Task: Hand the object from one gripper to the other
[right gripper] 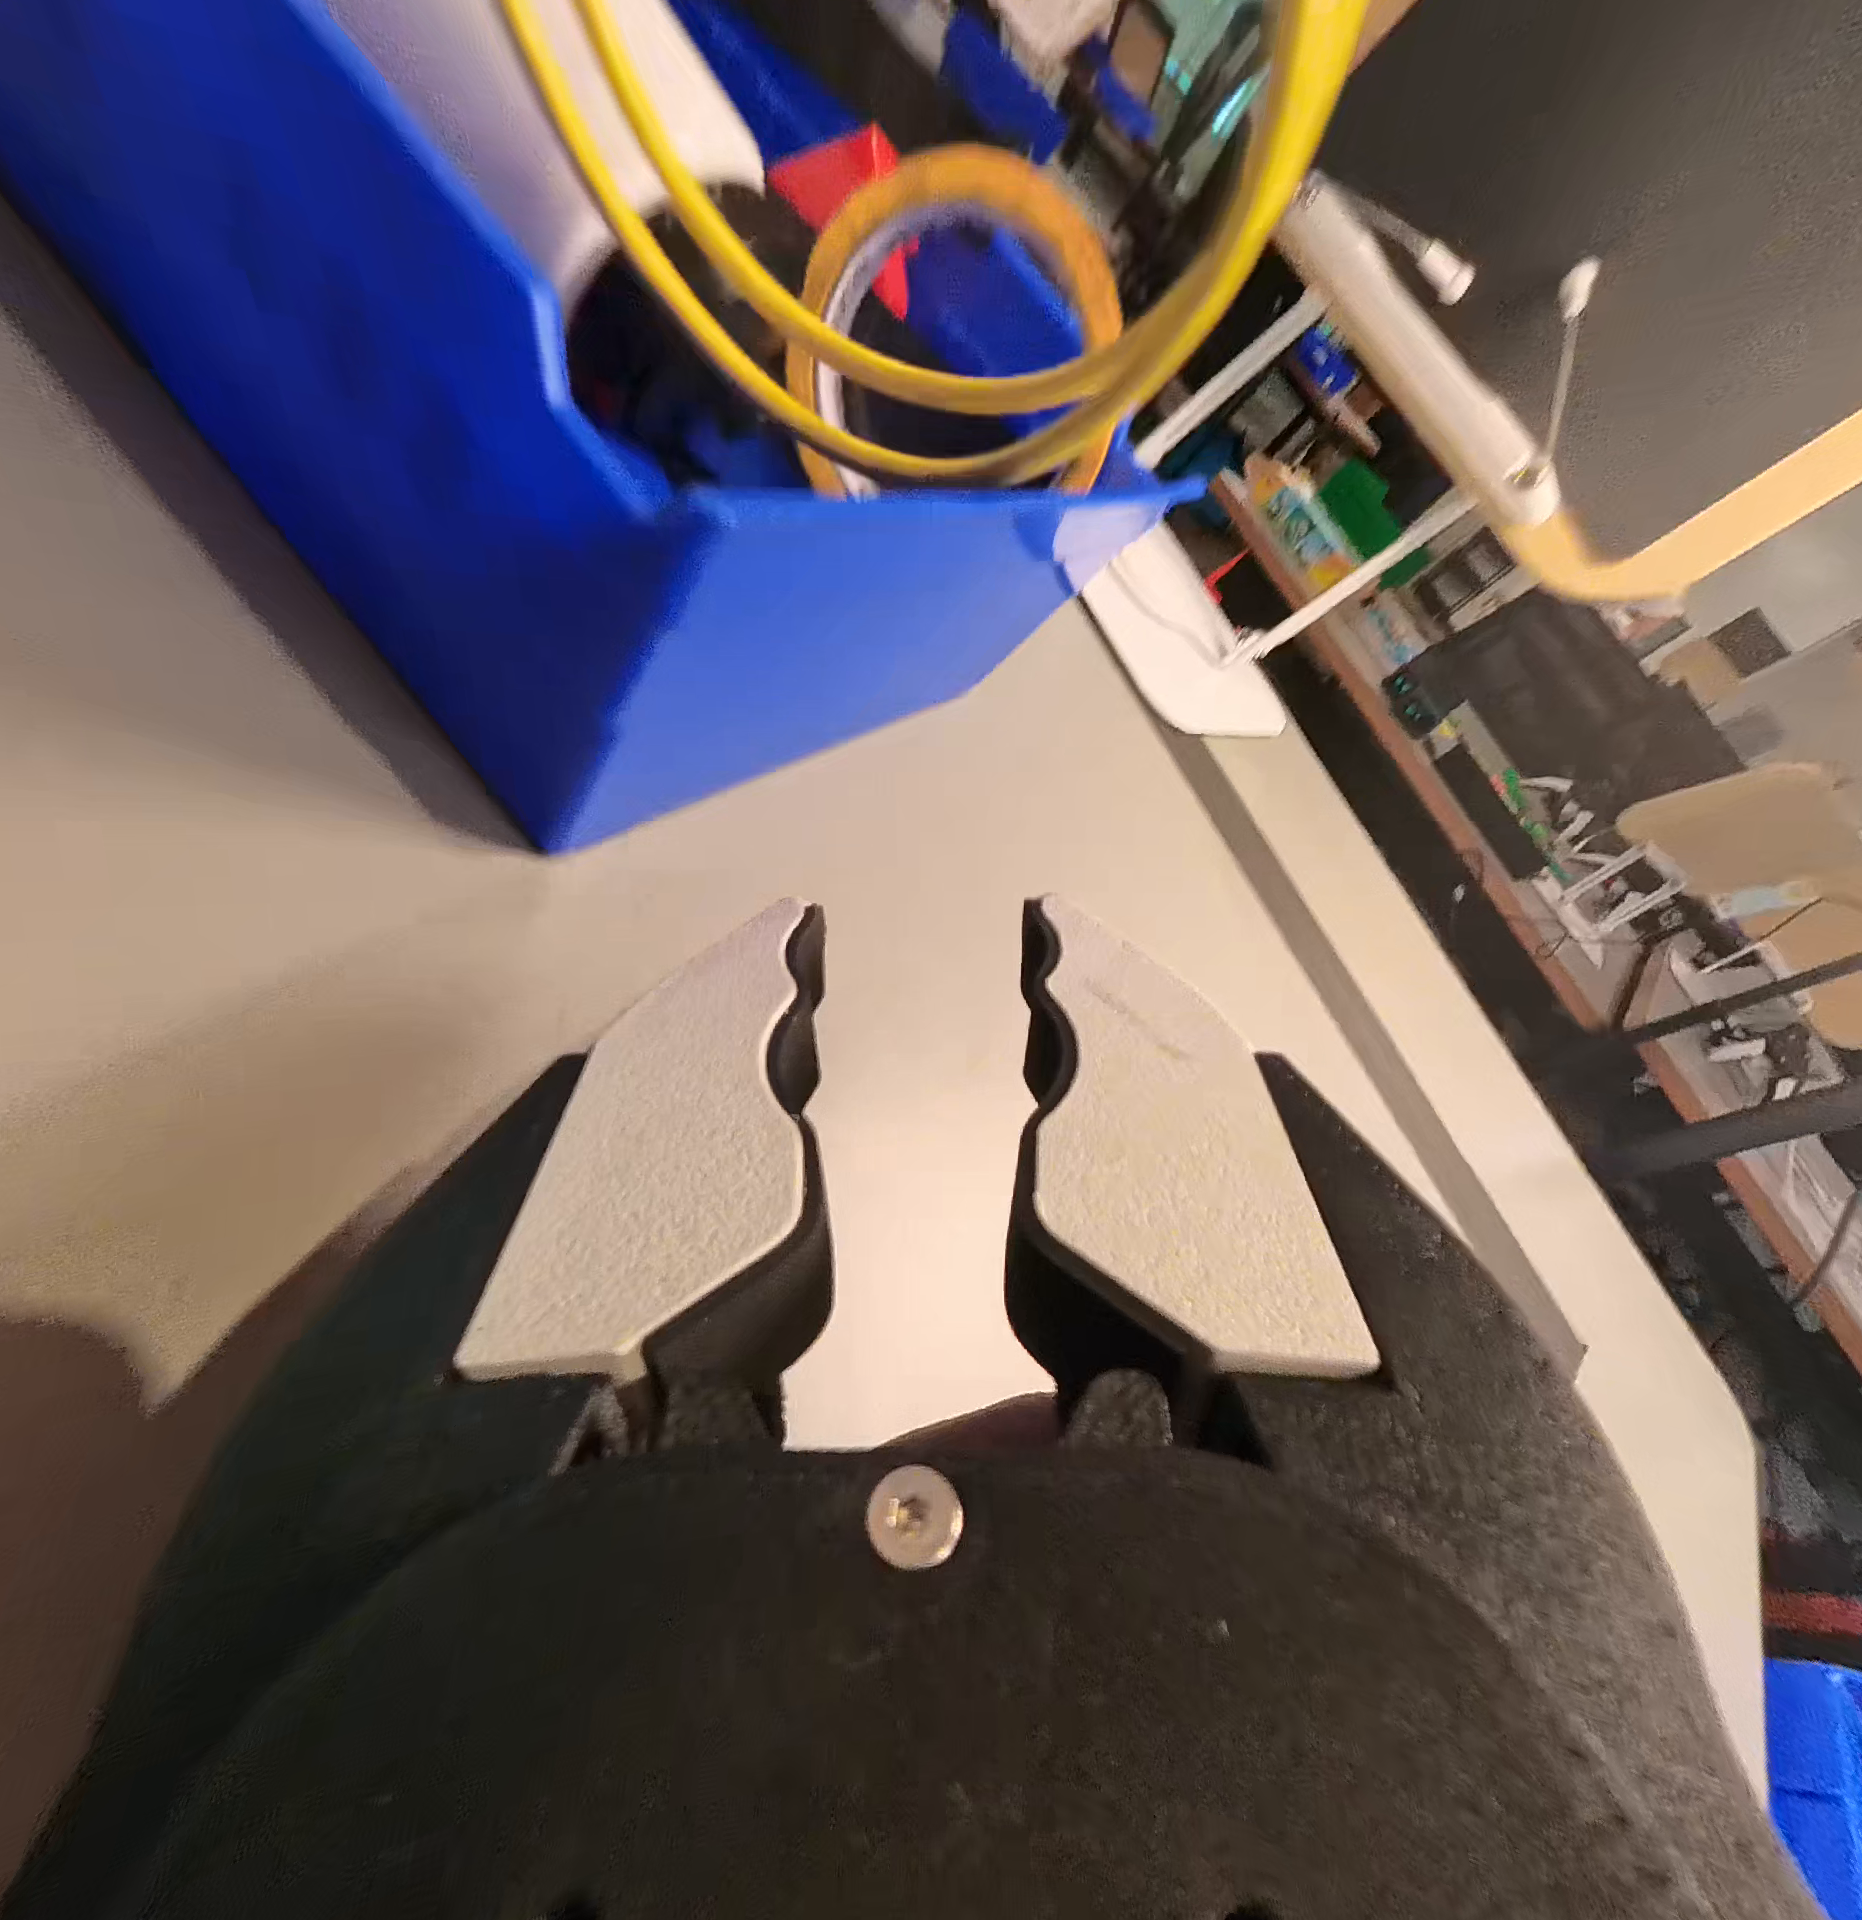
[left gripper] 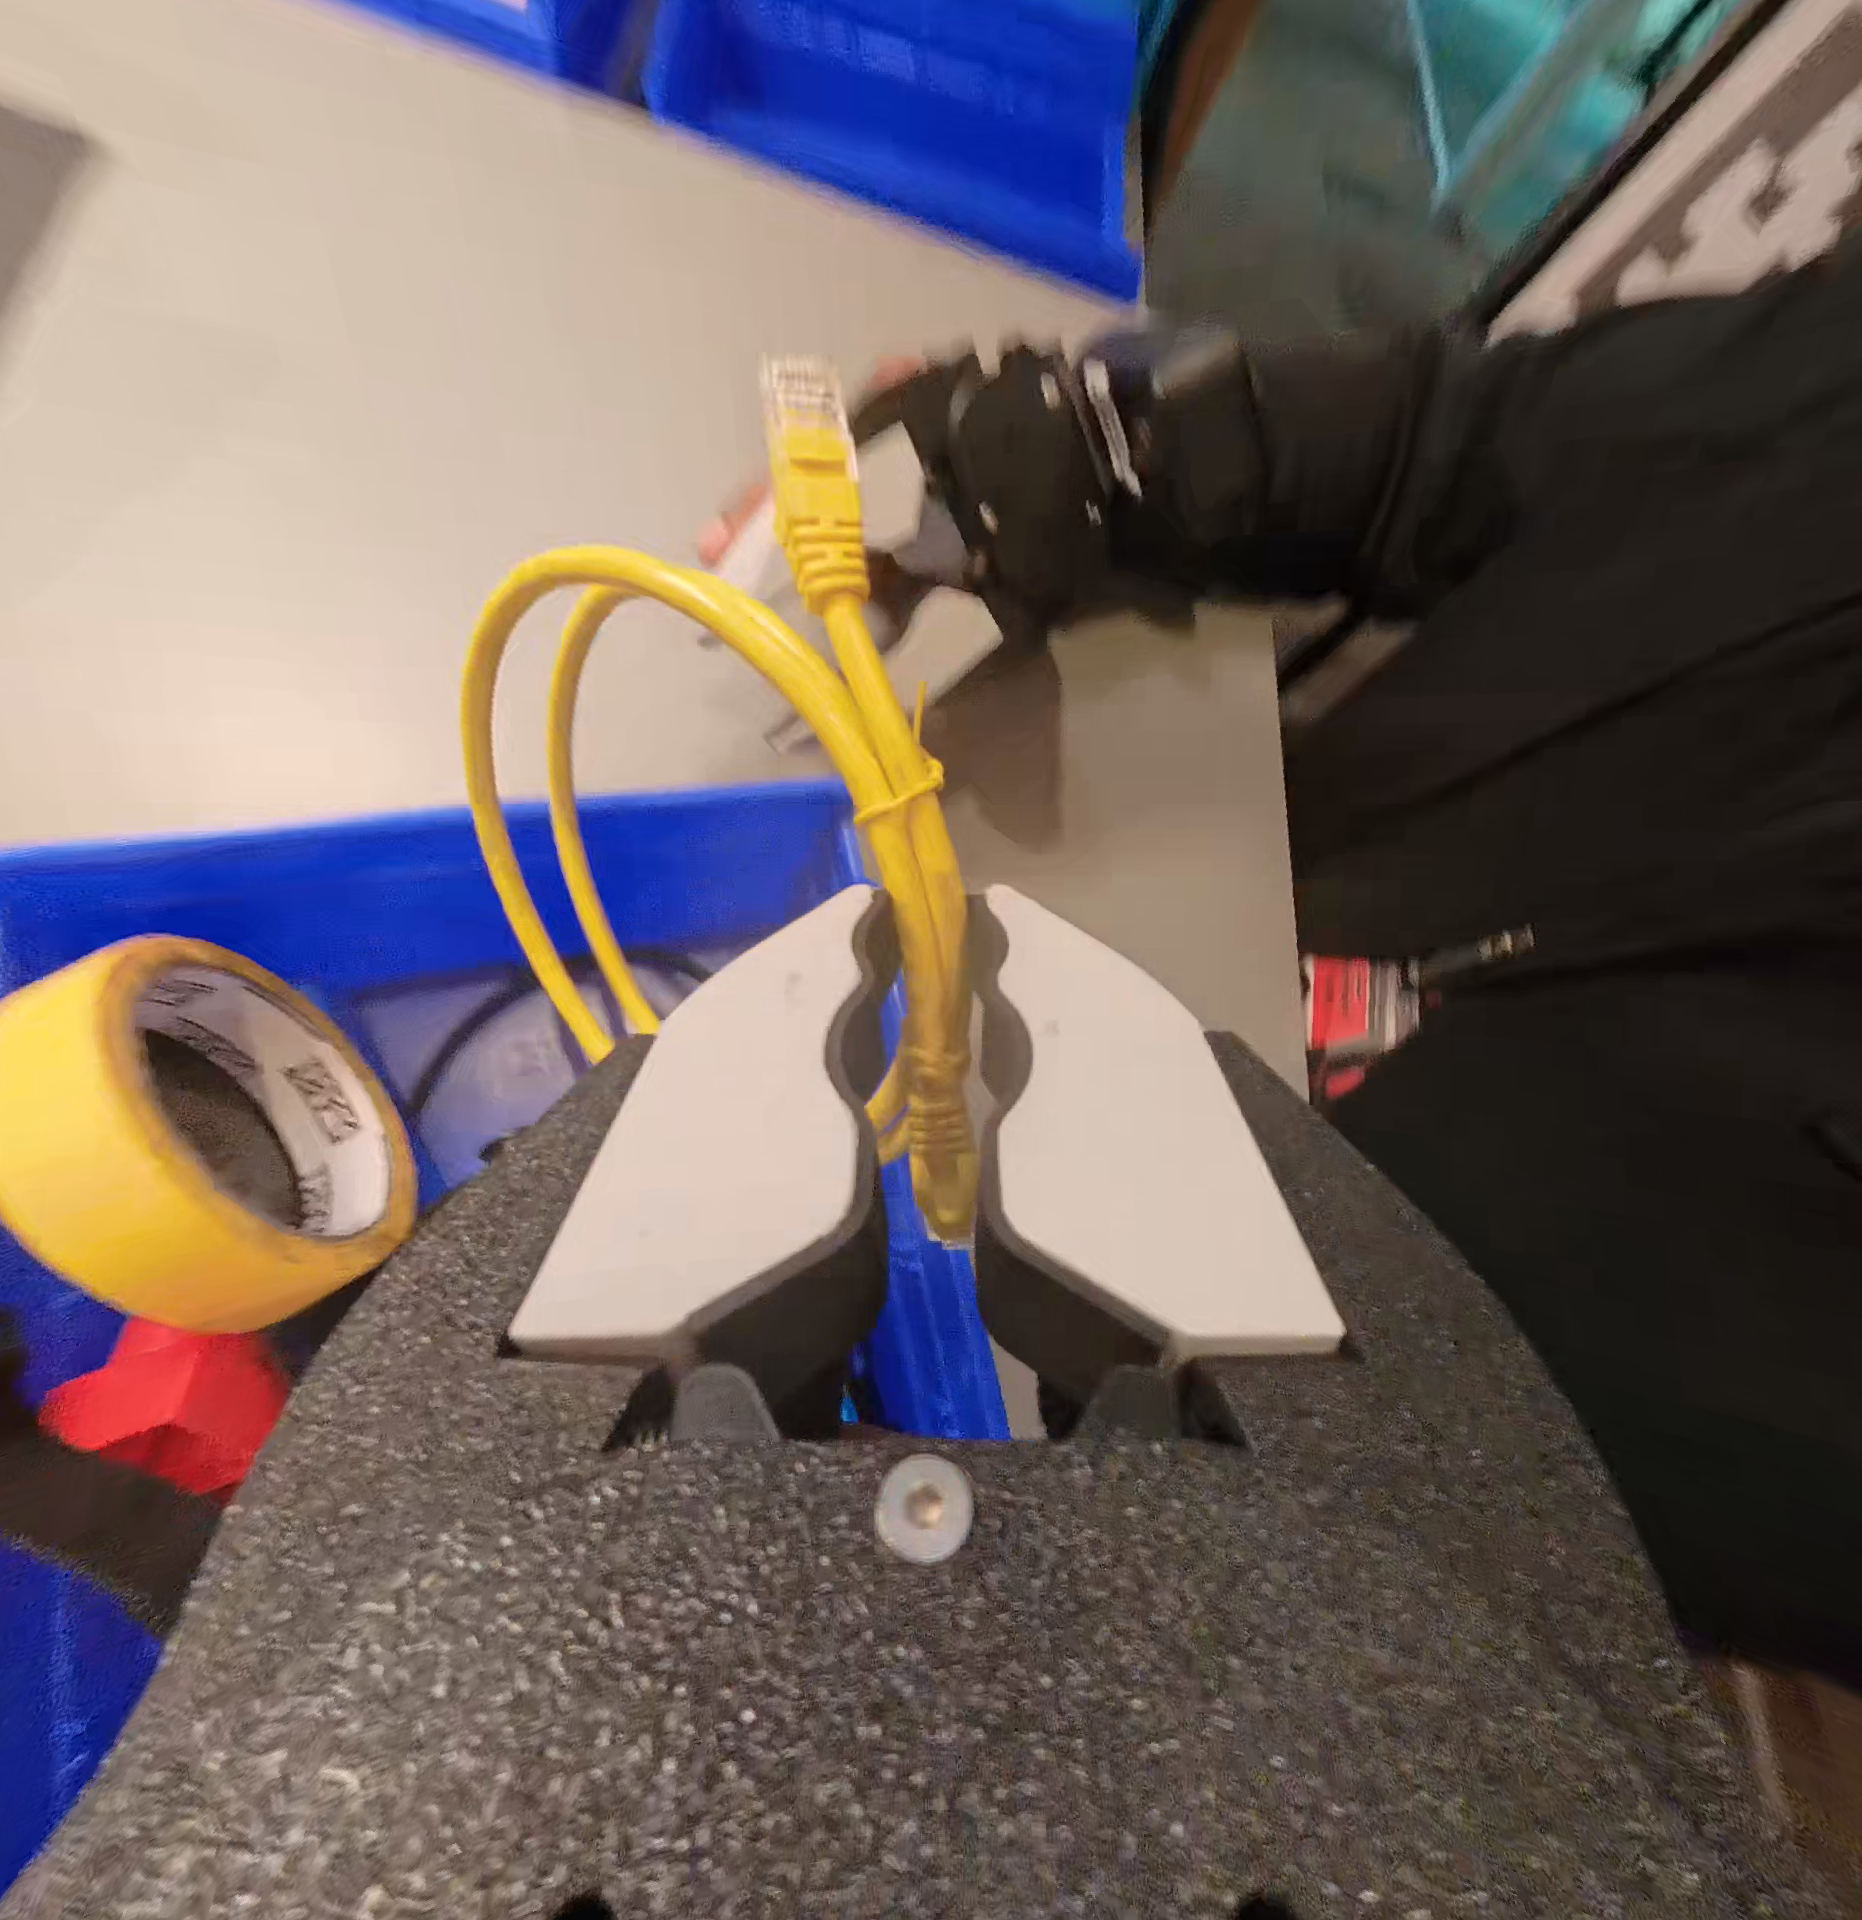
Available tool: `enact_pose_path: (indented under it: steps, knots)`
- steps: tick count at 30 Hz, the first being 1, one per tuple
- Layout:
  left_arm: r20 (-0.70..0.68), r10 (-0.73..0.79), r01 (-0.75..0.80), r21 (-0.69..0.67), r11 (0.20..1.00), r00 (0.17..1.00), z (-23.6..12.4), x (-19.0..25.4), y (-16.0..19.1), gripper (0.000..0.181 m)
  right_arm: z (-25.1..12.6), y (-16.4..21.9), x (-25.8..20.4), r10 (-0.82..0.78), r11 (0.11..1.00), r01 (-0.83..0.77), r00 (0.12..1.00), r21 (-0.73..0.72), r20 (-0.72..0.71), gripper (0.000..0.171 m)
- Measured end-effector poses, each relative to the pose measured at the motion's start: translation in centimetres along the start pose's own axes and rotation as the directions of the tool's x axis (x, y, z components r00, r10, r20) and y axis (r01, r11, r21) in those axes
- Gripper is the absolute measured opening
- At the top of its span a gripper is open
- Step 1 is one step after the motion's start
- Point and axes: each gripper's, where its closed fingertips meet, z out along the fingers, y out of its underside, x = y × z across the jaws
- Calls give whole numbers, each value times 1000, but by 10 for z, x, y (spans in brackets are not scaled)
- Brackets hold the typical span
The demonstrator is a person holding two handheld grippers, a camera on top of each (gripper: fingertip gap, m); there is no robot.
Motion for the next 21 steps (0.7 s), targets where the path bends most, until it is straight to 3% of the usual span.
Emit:
enact_pose_path:
  steps: [6, 10, 13, 16, 18, 19, 21]
  knots:
    - [216, 63, -141, 366, 920, 974, -61, -7, -25, 13, -23, -72, -2, 190, 950, -199, 980, 240, 63, 38]
    - [362, 64, -238, 459, 856, 930, -87, -25, -20, 13, -12, -112, -30, 0, 967, -8, 999, 257, 33, 42]
    - [396, 34, -241, 486, 840, 918, -94, -38, -15, 13, 15, -116, -53, -117, 985, 106, 991, 137, 73, 41]
    - [402, 23, -246, 511, 824, 915, -99, -42, -16, 13, 40, -98, -50, -227, 973, 227, 974, -40, 11, 45]
    - [403, 42, -266, 518, 813, 914, -101, -40, -18, 13, 47, -87, -26, -206, 972, 194, 975, -131, -86, 40]
    - [396, 54, -273, 522, 808, 916, -102, -38, -19, 12, 48, -80, -9, -198, 971, 174, 970, -165, -141, 29]
    - [372, 86, -288, 532, 796, 924, -102, -31, -20, 13, 47, -72, 15, -164, 974, 130, 969, -184, -184, 31]
